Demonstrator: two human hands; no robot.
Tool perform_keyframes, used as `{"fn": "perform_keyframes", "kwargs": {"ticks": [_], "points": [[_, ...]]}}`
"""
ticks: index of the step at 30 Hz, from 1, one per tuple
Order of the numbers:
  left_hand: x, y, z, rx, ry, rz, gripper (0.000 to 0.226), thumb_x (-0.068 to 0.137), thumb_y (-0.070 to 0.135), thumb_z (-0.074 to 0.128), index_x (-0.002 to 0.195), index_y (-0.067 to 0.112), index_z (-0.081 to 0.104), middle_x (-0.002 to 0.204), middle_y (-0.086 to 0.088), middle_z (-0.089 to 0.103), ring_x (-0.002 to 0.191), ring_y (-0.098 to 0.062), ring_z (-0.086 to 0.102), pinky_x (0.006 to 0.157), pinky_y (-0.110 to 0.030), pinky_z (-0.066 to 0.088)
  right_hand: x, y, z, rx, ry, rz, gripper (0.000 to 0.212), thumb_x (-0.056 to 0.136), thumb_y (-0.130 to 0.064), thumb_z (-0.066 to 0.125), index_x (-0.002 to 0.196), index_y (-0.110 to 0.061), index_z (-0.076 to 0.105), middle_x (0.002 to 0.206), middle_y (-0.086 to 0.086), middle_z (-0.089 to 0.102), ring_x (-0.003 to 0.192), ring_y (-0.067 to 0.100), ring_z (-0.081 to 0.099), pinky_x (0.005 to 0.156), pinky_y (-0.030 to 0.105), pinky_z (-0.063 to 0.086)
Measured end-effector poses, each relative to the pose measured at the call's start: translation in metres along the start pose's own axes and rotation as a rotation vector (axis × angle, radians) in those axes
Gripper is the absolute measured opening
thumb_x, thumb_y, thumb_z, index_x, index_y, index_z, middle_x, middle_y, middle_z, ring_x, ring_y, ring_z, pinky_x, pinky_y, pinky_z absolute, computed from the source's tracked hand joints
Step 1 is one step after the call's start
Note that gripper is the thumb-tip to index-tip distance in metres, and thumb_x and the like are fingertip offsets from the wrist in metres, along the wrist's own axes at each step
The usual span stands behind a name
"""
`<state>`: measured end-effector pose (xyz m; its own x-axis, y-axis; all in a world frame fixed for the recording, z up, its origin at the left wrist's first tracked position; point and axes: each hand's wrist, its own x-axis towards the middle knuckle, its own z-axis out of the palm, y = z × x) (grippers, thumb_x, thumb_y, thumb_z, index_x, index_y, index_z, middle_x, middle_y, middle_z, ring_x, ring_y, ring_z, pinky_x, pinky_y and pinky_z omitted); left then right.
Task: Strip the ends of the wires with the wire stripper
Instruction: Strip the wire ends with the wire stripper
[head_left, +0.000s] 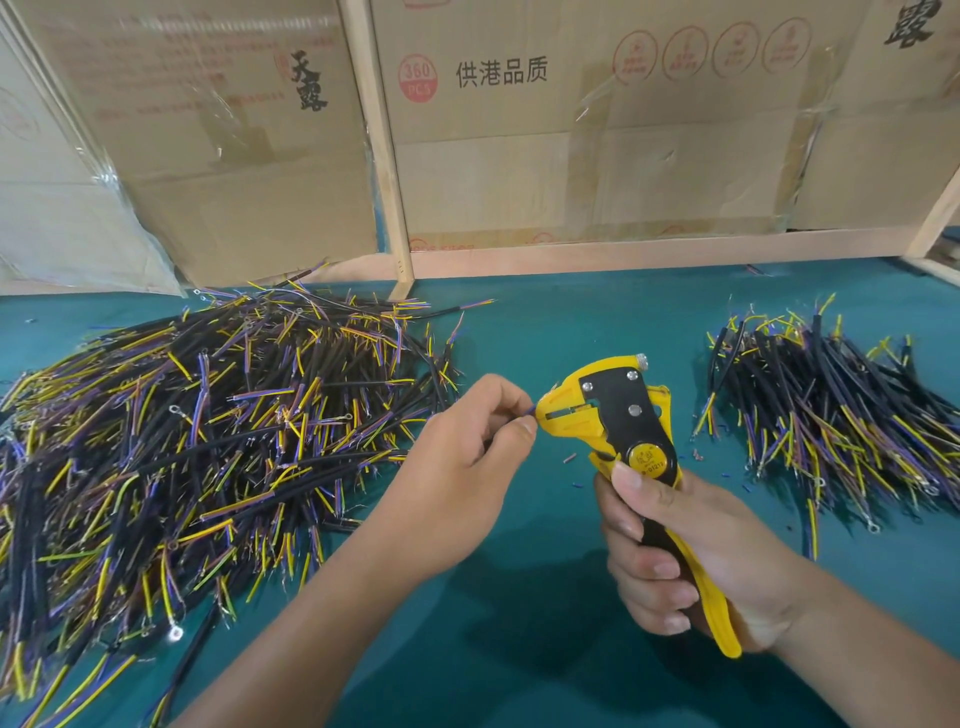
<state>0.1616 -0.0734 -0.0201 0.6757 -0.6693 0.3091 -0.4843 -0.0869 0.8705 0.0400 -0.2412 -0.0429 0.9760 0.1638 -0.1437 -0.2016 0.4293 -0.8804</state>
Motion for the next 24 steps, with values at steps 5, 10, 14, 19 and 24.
{"fn": "perform_keyframes", "kwargs": {"ticks": [5, 10, 14, 19, 24], "points": [[-0.001, 0.004, -0.003, 0.031, 0.032, 0.002, 0.014, 0.089, 0.035, 0.044, 0.079, 0.029, 0.052, 0.059, 0.012, 0.037, 0.056, -0.011, 0.026, 0.048, -0.025, 0.024, -0.001, -0.001, -0.001, -0.036, 0.000, -0.029, 0.055, 0.072, -0.057, 0.084, 0.069, -0.013, 0.051, 0.050, 0.001, 0.034, 0.035, 0.011, 0.031, 0.041, 0.020, 0.034], [-0.001, 0.009, -0.009, 0.073, 0.031, 0.006, 0.015, 0.089, 0.029, 0.043, 0.078, 0.022, 0.052, 0.059, 0.012, 0.040, 0.054, -0.009, 0.027, 0.048, -0.022, 0.026, -0.004, -0.008, -0.006, -0.143, -0.025, -0.029, 0.053, 0.073, -0.057, 0.083, 0.071, -0.013, 0.053, 0.053, 0.002, 0.035, 0.037, 0.012, 0.033, 0.042, 0.022, 0.034], [-0.001, 0.010, -0.013, 0.044, 0.005, -0.017, 0.017, 0.093, 0.021, 0.047, 0.078, 0.019, 0.053, 0.071, -0.016, 0.046, 0.051, -0.007, 0.026, 0.045, -0.017, 0.025, -0.004, -0.005, -0.008, -0.147, -0.042, -0.029, 0.051, 0.076, -0.054, 0.082, 0.073, -0.013, 0.053, 0.054, 0.003, 0.035, 0.038, 0.013, 0.033, 0.043, 0.022, 0.034], [0.001, 0.007, -0.016, 0.009, 0.016, -0.054, 0.027, 0.098, 0.005, 0.048, 0.075, 0.017, 0.055, 0.068, -0.022, 0.042, 0.045, -0.006, 0.022, 0.040, -0.015, 0.021, -0.003, -0.002, -0.008, -0.142, -0.062, -0.010, 0.049, 0.078, -0.052, 0.082, 0.074, -0.013, 0.054, 0.055, 0.003, 0.036, 0.040, 0.014, 0.034, 0.044, 0.024, 0.035], [0.003, 0.003, -0.016, 0.017, 0.042, -0.062, 0.025, 0.097, 0.007, 0.050, 0.076, 0.017, 0.057, 0.051, 0.013, 0.038, 0.041, -0.005, 0.021, 0.040, -0.014, 0.020, -0.001, -0.002, -0.008, -0.148, -0.056, -0.005, 0.046, 0.078, -0.050, 0.082, 0.074, -0.012, 0.055, 0.056, 0.004, 0.038, 0.040, 0.014, 0.036, 0.045, 0.025, 0.036]]}}
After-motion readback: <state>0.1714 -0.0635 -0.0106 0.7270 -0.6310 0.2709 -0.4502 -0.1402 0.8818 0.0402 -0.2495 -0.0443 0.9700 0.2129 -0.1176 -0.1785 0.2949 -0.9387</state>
